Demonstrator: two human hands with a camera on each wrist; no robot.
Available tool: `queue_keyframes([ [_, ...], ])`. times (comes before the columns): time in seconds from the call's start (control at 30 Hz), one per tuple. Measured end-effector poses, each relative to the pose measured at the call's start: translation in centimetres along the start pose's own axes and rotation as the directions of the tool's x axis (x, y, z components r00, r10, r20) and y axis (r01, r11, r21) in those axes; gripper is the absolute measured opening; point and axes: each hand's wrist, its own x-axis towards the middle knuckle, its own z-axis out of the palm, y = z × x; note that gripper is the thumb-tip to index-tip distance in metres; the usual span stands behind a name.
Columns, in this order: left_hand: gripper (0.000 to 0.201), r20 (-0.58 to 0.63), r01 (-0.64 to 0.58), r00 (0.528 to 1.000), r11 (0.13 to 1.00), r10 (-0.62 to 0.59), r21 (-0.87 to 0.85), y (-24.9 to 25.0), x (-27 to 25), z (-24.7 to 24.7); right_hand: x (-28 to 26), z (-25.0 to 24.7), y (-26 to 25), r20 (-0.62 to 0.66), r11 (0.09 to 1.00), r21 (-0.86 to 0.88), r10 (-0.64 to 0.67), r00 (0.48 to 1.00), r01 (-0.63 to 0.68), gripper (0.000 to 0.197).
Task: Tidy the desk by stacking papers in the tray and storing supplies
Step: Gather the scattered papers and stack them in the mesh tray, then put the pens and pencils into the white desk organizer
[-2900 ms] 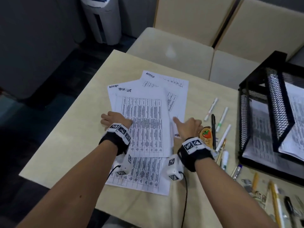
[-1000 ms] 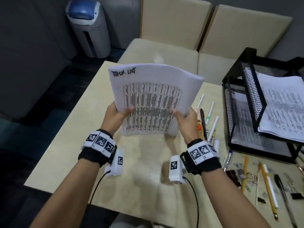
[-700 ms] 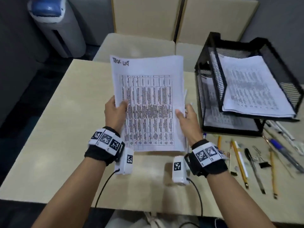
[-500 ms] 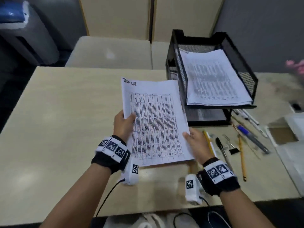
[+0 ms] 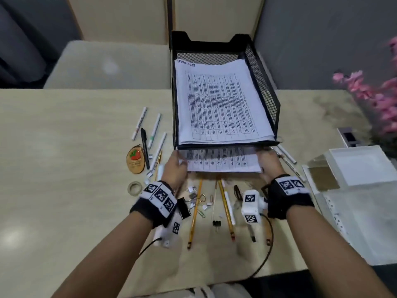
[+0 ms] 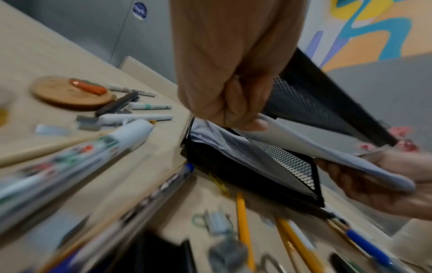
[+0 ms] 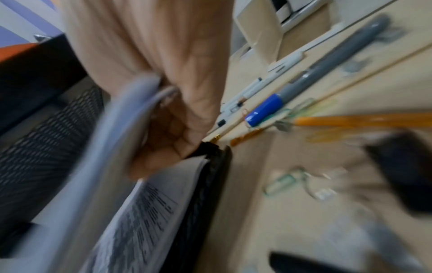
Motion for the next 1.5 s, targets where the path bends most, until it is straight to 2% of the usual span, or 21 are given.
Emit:
queue_keyframes([
  [0.07, 0.035, -0.105, 0.004, 0.994, 0.995, 0.007, 0.103, 0.9, 2.1, 0.4, 1.3, 0.3, -0.6, 0.066, 0.999, -0.052, 0.016, 0.998, -0.013, 0.024],
  [0.2, 0.038, -0.161, 0.095, 0.986, 0.955, -0.05, 0.282, 2.1, 4.0, 1.6, 3.5, 0.6, -0.9, 0.097, 0.973, -0.228, 0.047, 0.994, -0.023, 0.019],
  [0.23, 0.038, -0.162, 0.093, 0.986, 0.939, -0.04, 0.332, 2.1, 4.1, 2.0, 3.9, 0.7, -1.0, 0.116, 0.964, -0.266, 0.038, 0.993, -0.006, 0.021],
  [0.27, 0.037, -0.173, 0.071, 0.985, 0.92, -0.004, 0.386, 2.0, 4.2, 2.3, 4.1, 1.0, -1.3, 0.125, 0.951, -0.308, 0.001, 0.992, 0.038, 0.031],
  [0.33, 0.035, -0.188, 0.107, 0.982, 0.875, -0.018, 0.472, 1.7, 4.3, 2.8, 4.1, 1.7, -1.9, 0.13, 0.872, -0.463, -0.108, 0.986, 0.157, 0.047],
  [0.4, 0.029, -0.218, 0.176, 0.974, 0.828, -0.066, 0.533, 1.4, 4.1, 3.0, 4.1, 2.1, -1.7, 0.162, 0.766, -0.593, -0.189, 0.969, 0.249, 0.051],
  [0.47, 0.026, -0.223, 0.207, 0.97, 0.805, -0.095, 0.557, 1.2, 3.9, 3.0, 4.1, 2.4, -1.1, 0.135, 0.74, -0.63, -0.195, 0.971, 0.236, 0.049],
  [0.63, 0.03, -0.234, 0.199, 0.971, 0.708, -0.049, 0.678, 1.4, 2.8, 2.4, 3.1, 2.1, -0.1, -0.009, 0.729, -0.666, -0.223, 0.975, 0.161, 0.032],
  [0.73, 0.037, -0.187, 0.127, 0.982, 0.6, 0.037, 0.79, 1.7, 1.6, 1.9, 0.6, 1.3, 0.0, -0.085, 0.796, -0.582, -0.262, 0.961, 0.165, 0.025],
  [0.8, 0.045, -0.148, 0.052, 0.981, 0.568, 0.125, 0.821, 1.3, 0.4, 1.6, -2.0, 0.9, 0.8, -0.105, 0.812, -0.535, -0.338, 0.935, 0.233, 0.018],
  [0.87, 0.054, -0.151, 0.011, 0.974, 0.628, 0.17, 0.778, 0.5, -0.8, 1.4, -4.8, 1.0, 2.2, 0.024, 0.765, -0.58, -0.326, 0.945, 0.279, 0.01],
  [0.93, 0.049, -0.125, -0.021, 0.981, 0.715, 0.151, 0.699, -0.4, -2.0, 1.3, -7.2, 1.8, 3.9, 0.197, 0.694, -0.664, -0.197, 0.96, 0.279, 0.011],
  [0.97, 0.041, -0.088, -0.041, 0.988, 0.753, 0.13, 0.657, -1.0, -2.4, 1.3, -8.2, 2.2, 4.7, 0.24, 0.666, -0.697, -0.132, 0.962, 0.265, 0.011],
  [1.07, 0.022, 0.048, -0.102, 0.995, 0.861, 0.09, 0.499, -2.5, -3.4, 1.3, -9.9, 3.3, 6.1, 0.233, 0.638, -0.74, -0.049, 0.971, 0.21, 0.012],
  [1.13, 0.01, 0.069, -0.091, 0.995, 0.914, 0.069, 0.395, -3.0, -4.0, 1.4, -10.4, 3.7, 6.4, 0.196, 0.637, -0.748, -0.061, 0.979, 0.19, 0.012],
  [1.17, 0.01, 0.069, -0.064, 0.997, 0.944, 0.043, 0.324, -3.2, -4.2, 1.5, -10.6, 3.8, 6.5, 0.168, 0.641, -0.748, -0.068, 0.984, 0.172, 0.012],
  [1.27, 0.016, 0.136, 0.037, 0.99, 0.996, -0.049, 0.087, -3.1, -4.9, 1.9, -11.9, 3.8, 6.3, 0.049, 0.735, -0.66, -0.165, 0.985, 0.156, 0.013],
  [1.33, 0.018, 0.238, 0.085, 0.968, 0.996, -0.081, -0.004, -2.7, -5.2, 2.4, -13.0, 4.0, 5.9, -0.009, 0.871, -0.452, -0.221, 0.975, 0.193, 0.014],
  [1.37, 0.019, 0.293, 0.116, 0.951, 0.992, -0.097, -0.048, -2.4, -5.4, 2.7, -13.6, 4.2, 5.7, 0.004, 0.931, -0.304, -0.208, 0.978, 0.199, 0.016],
  [1.43, 0.023, 0.342, 0.156, 0.933, 0.983, -0.116, -0.093, -2.0, -5.4, 3.3, -14.7, 4.9, 5.3, 0.146, 0.986, -0.069, -0.143, 0.979, 0.154, 0.02],
  [1.5, 0.032, 0.285, 0.14, 0.953, 0.984, -0.102, -0.114, -1.9, -5.5, 3.3, -15.2, 5.4, 5.2, 0.246, 0.99, -0.012, -0.132, 0.96, 0.139, 0.02],
])
